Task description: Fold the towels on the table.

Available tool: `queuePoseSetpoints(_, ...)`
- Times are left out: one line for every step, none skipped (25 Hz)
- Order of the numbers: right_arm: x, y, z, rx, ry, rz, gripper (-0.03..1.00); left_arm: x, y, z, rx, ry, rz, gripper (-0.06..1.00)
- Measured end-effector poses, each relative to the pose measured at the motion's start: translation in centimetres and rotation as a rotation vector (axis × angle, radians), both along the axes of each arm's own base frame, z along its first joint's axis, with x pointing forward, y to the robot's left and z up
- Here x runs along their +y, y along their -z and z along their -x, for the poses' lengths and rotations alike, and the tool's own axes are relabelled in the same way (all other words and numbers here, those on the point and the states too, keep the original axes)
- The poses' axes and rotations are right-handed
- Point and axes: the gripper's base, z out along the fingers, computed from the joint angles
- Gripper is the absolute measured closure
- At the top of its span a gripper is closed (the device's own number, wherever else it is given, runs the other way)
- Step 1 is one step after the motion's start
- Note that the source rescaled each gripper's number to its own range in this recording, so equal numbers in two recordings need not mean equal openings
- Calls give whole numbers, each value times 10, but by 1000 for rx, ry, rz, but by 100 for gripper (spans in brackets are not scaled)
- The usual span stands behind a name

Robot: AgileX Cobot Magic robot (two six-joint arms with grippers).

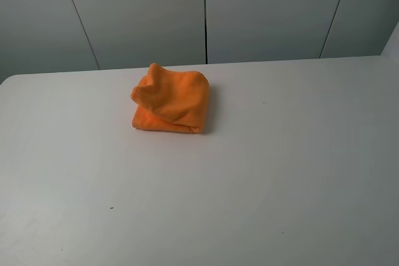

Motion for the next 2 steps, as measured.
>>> queuePoseSetpoints(0, 0, 0, 0, 0, 0, -3, 0, 0, 0, 0, 0, 0, -6)
queuePoseSetpoints(0, 0, 0, 0, 0, 0, -3, 0, 0, 0, 0, 0, 0, -6)
